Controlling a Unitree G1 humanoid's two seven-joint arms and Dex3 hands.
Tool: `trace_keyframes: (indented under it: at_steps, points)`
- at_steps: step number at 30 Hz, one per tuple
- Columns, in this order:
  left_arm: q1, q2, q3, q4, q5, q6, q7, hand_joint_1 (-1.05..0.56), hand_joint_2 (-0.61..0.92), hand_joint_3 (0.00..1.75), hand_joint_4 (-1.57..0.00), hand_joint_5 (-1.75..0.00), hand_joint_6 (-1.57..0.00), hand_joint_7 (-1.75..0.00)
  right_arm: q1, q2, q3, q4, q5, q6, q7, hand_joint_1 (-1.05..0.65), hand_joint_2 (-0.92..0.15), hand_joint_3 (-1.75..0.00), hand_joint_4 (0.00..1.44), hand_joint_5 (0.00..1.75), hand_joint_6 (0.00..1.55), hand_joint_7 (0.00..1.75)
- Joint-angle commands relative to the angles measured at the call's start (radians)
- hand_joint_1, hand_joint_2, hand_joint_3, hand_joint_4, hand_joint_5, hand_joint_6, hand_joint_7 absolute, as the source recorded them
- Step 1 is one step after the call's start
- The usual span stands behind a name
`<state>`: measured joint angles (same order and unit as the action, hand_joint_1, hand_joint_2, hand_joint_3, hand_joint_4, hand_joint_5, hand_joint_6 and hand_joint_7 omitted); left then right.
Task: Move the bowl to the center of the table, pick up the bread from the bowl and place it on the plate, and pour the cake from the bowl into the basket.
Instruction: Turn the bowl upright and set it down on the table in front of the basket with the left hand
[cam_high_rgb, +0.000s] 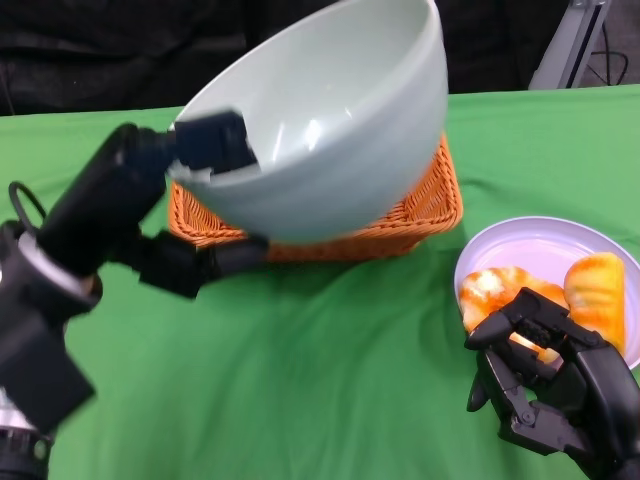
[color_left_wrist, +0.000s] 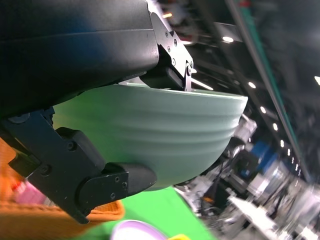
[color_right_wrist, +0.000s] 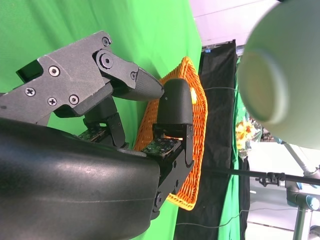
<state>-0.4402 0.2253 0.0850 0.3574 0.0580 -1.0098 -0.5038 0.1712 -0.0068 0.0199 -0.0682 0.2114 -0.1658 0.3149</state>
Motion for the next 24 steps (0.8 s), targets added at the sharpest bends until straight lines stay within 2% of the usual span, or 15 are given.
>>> trace_keyframes:
  at_steps: [1, 5, 8, 10, 12, 15, 16, 18, 21, 22, 24]
  points:
    - [-0.025, 0.046, 0.090, 0.154, 0.115, -0.398, 0.081, -0.11, 0.32, 1.37, -0.94, -1.75, -0.84, -1.43, -0.001, -0.013, -0.016, -0.007, 0.002, -0.004, -0.011, -0.17, -0.66, -0.94, 0.64, 1.74, 0.57, 1.49]
    - [-0.021, 0.046, 0.147, 0.267, 0.180, -0.548, 0.089, -0.12, 0.30, 1.33, -0.95, -1.75, -0.86, -1.43, -0.002, -0.014, -0.016, -0.003, 0.006, -0.002, -0.007, -0.17, -0.67, -0.93, 0.64, 1.74, 0.57, 1.48]
    - [-0.038, 0.045, 0.174, 0.319, 0.226, -0.600, 0.115, -0.12, 0.29, 1.33, -0.94, -1.75, -0.86, -1.44, -0.002, -0.013, -0.017, -0.002, 0.006, -0.002, -0.005, -0.17, -0.67, -0.92, 0.64, 1.74, 0.57, 1.48]
    - [0.048, 0.049, 0.201, 0.306, 0.293, -0.605, 0.155, -0.11, 0.33, 1.20, -0.92, -1.75, -0.79, -1.52, 0.002, -0.010, -0.016, -0.015, -0.003, 0.002, -0.015, -0.17, -0.67, -0.92, 0.64, 1.74, 0.57, 1.48]
    - [0.124, 0.054, 0.235, 0.283, 0.374, -0.605, 0.216, -0.11, 0.37, 1.08, -0.90, -1.75, -0.72, -1.59, 0.001, -0.010, -0.017, -0.018, -0.003, 0.000, -0.018, -0.16, -0.67, -0.92, 0.65, 1.74, 0.58, 1.48]
    - [0.149, 0.062, 0.257, 0.266, 0.481, -0.605, 0.316, -0.12, 0.39, 1.01, -0.89, -1.75, -0.68, -1.63, -0.001, -0.012, -0.018, -0.017, -0.001, -0.004, -0.018, -0.15, -0.67, -0.94, 0.65, 1.75, 0.57, 1.49]
    - [0.173, 0.079, 0.260, 0.263, 0.527, -0.605, 0.358, -0.12, 0.40, 1.01, -0.89, -1.75, -0.68, -1.63, -0.003, -0.012, -0.022, -0.015, 0.003, -0.005, -0.018, -0.15, -0.66, -0.94, 0.65, 1.75, 0.57, 1.49]
    - [0.211, 0.114, 0.260, 0.265, 0.623, -0.605, 0.440, -0.09, 0.44, 0.83, -0.86, -1.75, -0.68, -1.60, -0.009, -0.014, -0.028, -0.009, 0.005, -0.005, -0.019, -0.15, -0.66, -0.95, 0.65, 1.75, 0.57, 1.50]
    - [0.236, 0.154, 0.244, 0.268, 0.755, -0.605, 0.563, -0.09, 0.46, 0.77, -0.85, -1.75, -0.69, -1.59, -0.011, -0.014, -0.029, -0.010, 0.006, 0.001, -0.020, -0.15, -0.66, -0.96, 0.65, 1.75, 0.58, 1.49]
    - [0.251, 0.171, 0.231, 0.272, 0.801, -0.605, 0.599, -0.14, 0.57, 0.50, -0.83, -1.75, -0.77, -1.45, -0.012, -0.014, -0.030, -0.011, 0.009, 0.003, -0.018, -0.16, -0.65, -0.96, 0.65, 1.75, 0.58, 1.50]
    - [0.274, 0.194, 0.215, 0.275, 0.891, -0.605, 0.678, -0.16, 0.71, 0.26, -0.83, -1.75, -0.84, -1.31, -0.014, -0.014, -0.032, -0.011, 0.013, 0.005, -0.017, -0.16, -0.65, -0.96, 0.66, 1.75, 0.58, 1.50]
